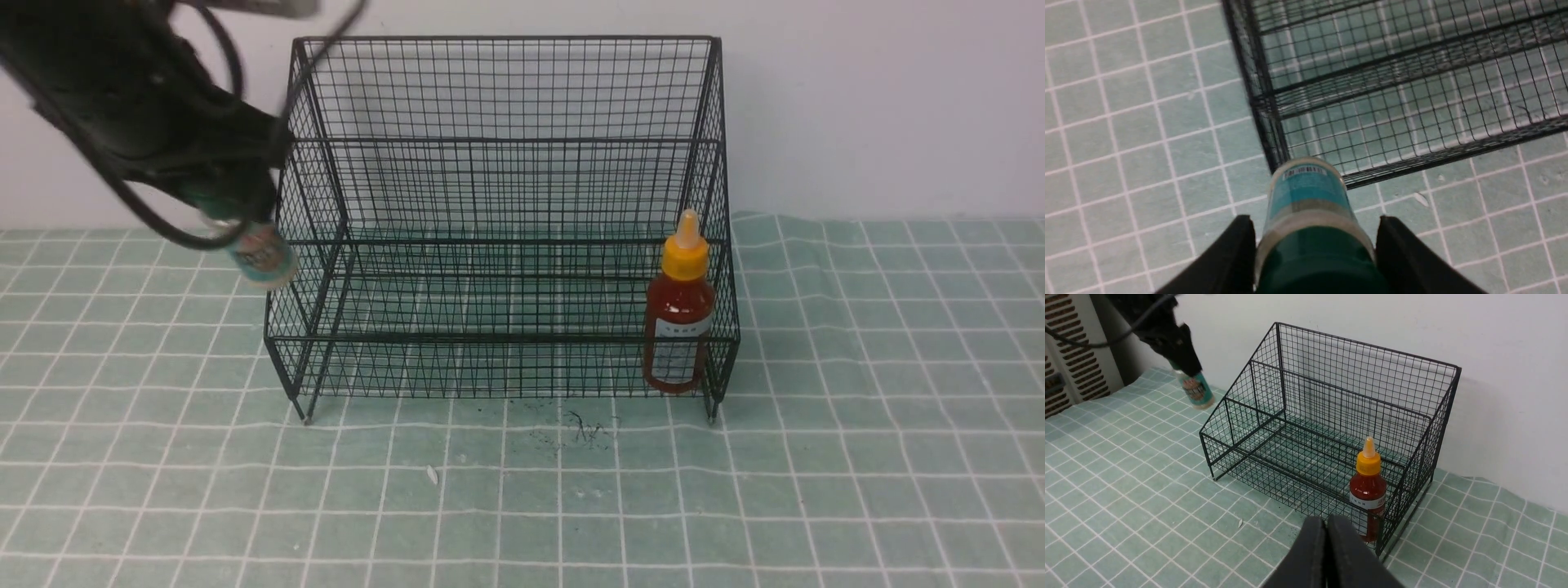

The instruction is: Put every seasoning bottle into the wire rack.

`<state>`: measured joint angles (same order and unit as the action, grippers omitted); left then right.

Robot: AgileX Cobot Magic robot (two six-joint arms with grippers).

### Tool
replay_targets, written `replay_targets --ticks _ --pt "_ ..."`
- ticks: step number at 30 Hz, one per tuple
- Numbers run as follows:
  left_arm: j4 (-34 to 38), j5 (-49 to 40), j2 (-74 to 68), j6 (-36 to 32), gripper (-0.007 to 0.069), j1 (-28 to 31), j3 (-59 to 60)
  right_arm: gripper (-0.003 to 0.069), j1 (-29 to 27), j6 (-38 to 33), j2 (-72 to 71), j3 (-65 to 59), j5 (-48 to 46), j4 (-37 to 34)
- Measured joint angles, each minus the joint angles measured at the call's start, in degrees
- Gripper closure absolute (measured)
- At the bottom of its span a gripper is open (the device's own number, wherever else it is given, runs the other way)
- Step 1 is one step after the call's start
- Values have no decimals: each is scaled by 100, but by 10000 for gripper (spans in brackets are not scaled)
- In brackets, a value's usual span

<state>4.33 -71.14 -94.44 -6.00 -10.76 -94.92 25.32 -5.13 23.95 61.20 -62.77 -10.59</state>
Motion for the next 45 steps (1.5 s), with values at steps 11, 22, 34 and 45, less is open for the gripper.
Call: replay_targets --ticks 11,22,34,45 --pt "34 596 -1224 0 291 -215 0 673 0 0 0 0 -7 0" --pt "61 710 -1716 -11 291 -222 5 673 0 0 0 0 -11 0" --pt "63 415 -1640 210 172 -222 -307 673 0 63 0 0 77 -18" --pt "138 86 605 284 625 -222 -647 673 0 1869 -1072 -1451 2424 1334"
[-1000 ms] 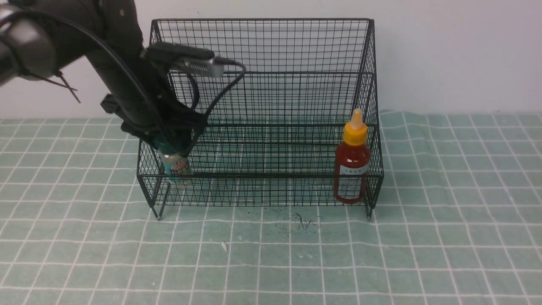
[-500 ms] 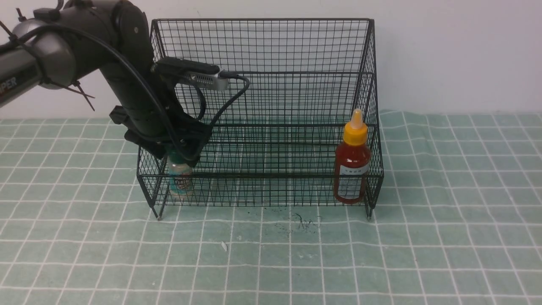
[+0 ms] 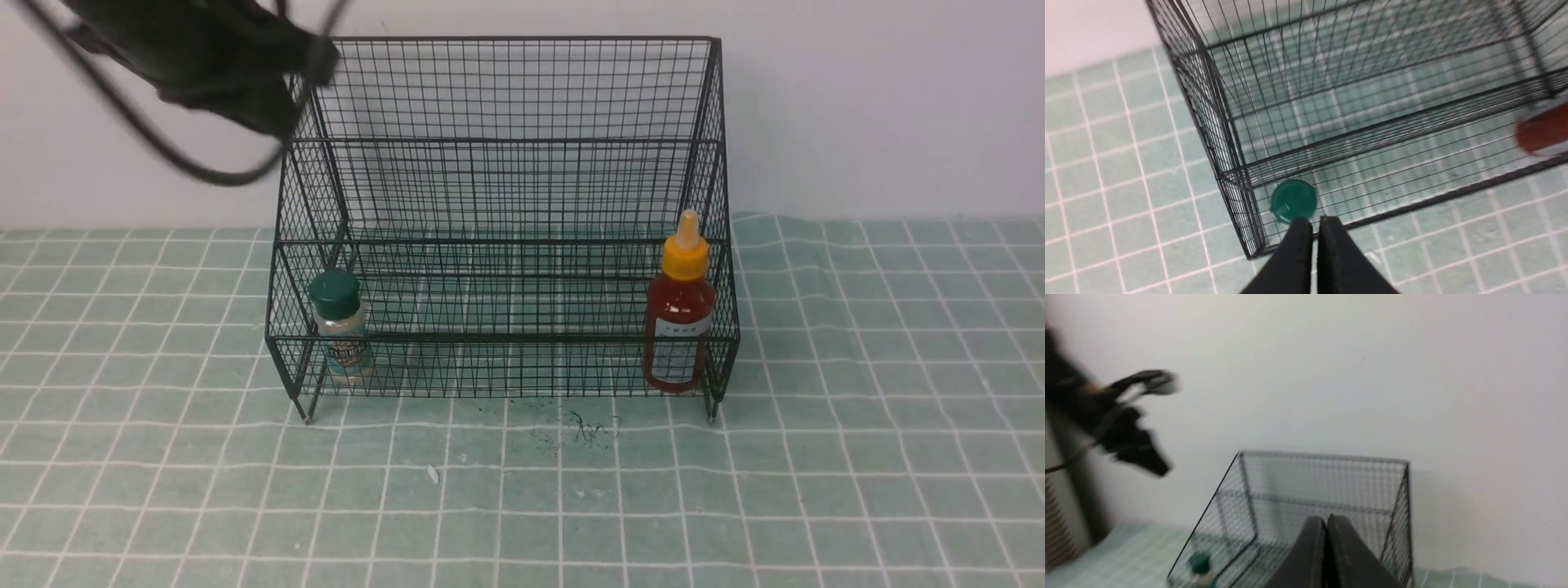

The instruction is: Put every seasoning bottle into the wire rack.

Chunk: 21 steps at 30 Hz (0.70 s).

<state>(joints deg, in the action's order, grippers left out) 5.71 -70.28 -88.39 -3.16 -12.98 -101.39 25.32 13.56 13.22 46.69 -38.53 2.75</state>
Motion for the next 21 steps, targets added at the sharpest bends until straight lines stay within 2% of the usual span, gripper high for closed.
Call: replay_targets --ticks 1,2,5,8,9,16,21 --pt "96 100 391 -44 631 0 196 673 0 517 -189 -306 430 441" --pt "96 100 456 -41 631 0 235 673 0 517 -189 -306 430 441" --pt "354 701 1770 -155 631 0 1258 673 0 1655 -578 -954 1301 1454" --pt "431 1255 2665 -175 631 0 2113 673 0 2099 -707 -1162 1675 1884" --pt "465 1719 3358 -180 631 0 2714 673 0 2336 -765 -1267 1878 2157" --pt "520 3541 6110 -179 631 0 5482 673 0 2488 -771 -1327 2017 2565" --pt "548 4258 7409 -113 631 0 6607 673 0 2495 -771 -1327 2032 2576"
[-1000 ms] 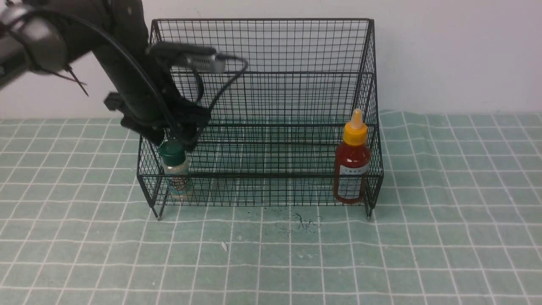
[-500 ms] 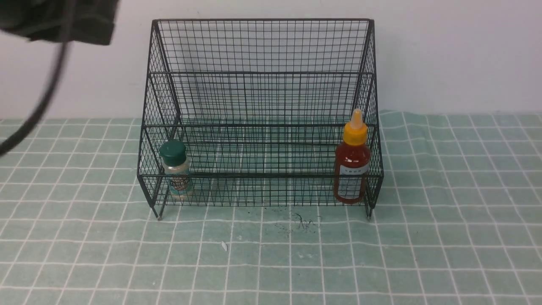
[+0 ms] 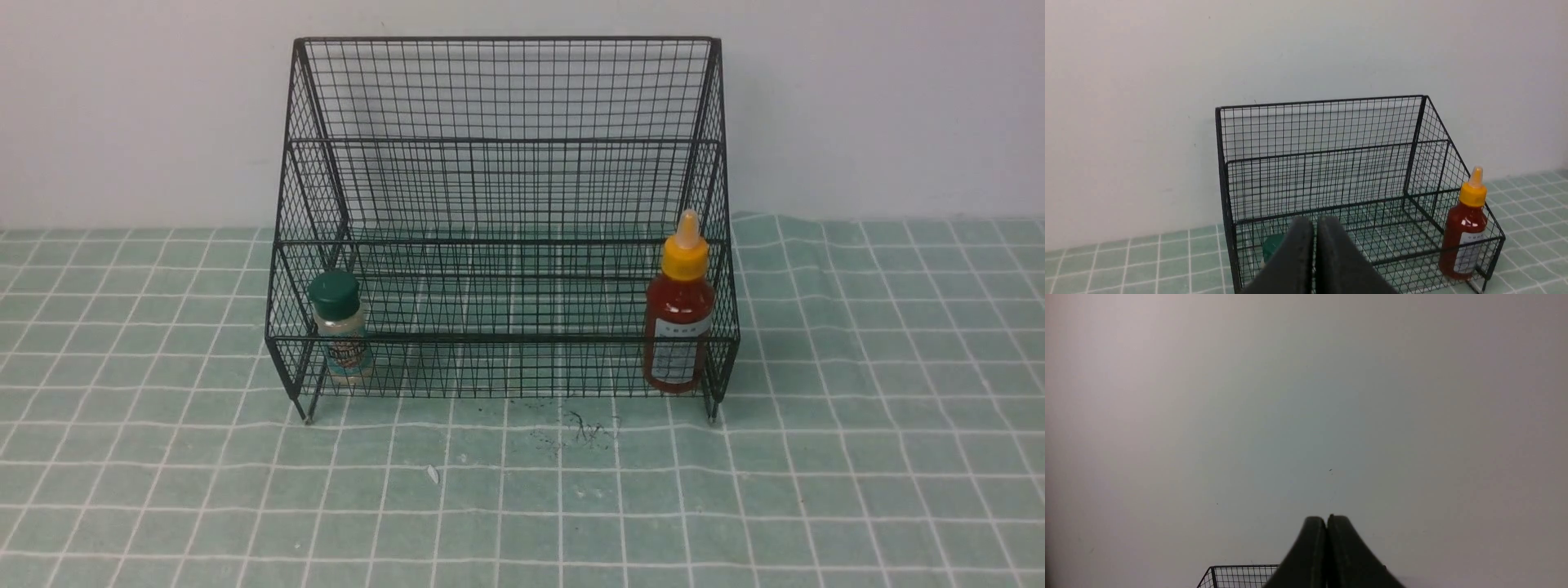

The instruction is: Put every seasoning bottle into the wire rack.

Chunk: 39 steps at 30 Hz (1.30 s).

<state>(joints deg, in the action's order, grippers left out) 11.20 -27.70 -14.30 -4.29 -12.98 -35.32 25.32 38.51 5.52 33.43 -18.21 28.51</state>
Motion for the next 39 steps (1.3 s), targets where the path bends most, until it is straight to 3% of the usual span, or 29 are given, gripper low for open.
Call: replay_targets --ticks 5,11,15,26,34,39 --pt "420 297 447 39 631 0 500 673 0 0 0 0 0 0" --pt "1309 -305 506 52 631 0 557 673 0 0 0 0 0 0" --pt "1501 -667 512 38 631 0 557 673 0 0 0 0 0 0" --pt "554 -470 582 -973 631 40 1008 673 0 0 0 0 2 16" --pt "-106 764 1415 -887 631 1104 2879 673 0 0 0 0 2 21" --pt "-159 872 1492 -846 631 1302 3611 673 0 0 0 0 2 21"
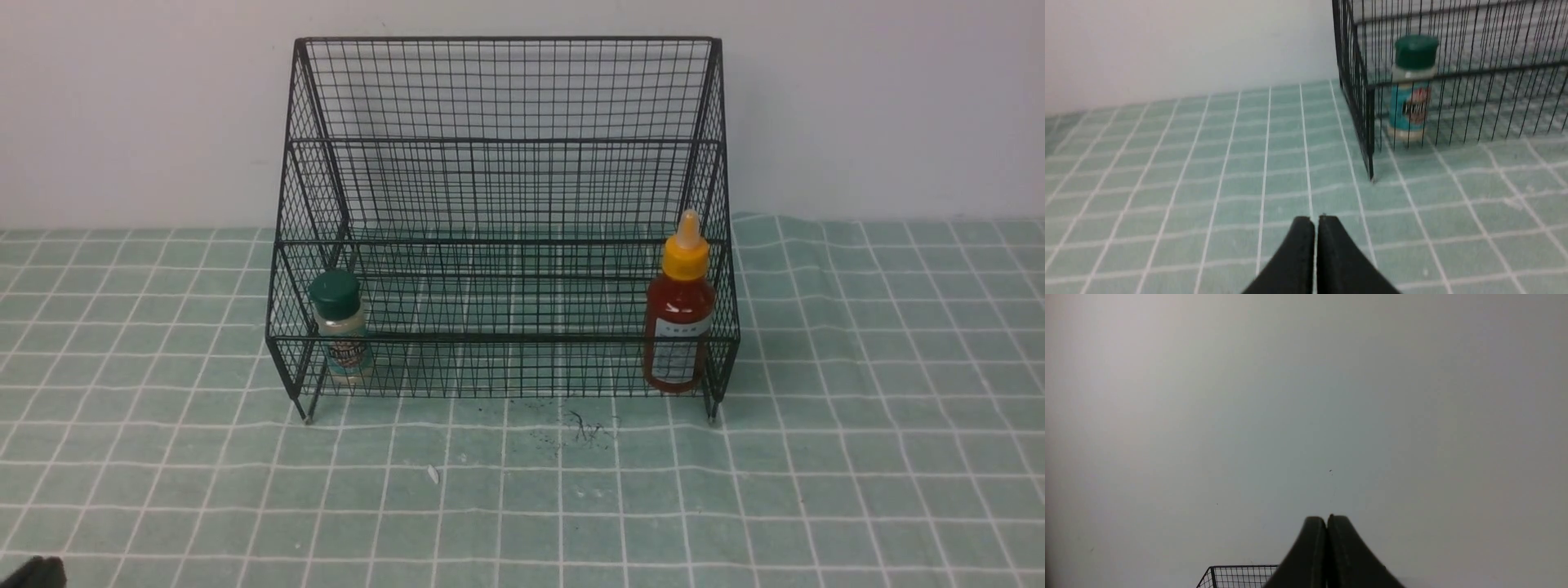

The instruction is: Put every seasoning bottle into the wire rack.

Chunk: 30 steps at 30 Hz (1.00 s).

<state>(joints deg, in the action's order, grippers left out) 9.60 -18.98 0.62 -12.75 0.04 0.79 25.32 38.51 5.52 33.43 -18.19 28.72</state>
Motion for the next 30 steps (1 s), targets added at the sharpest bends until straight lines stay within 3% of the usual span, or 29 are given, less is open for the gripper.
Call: replay_targets --ticks 30 --pt "-173 -257 2 44 631 0 81 673 0 0 0 0 0 0"
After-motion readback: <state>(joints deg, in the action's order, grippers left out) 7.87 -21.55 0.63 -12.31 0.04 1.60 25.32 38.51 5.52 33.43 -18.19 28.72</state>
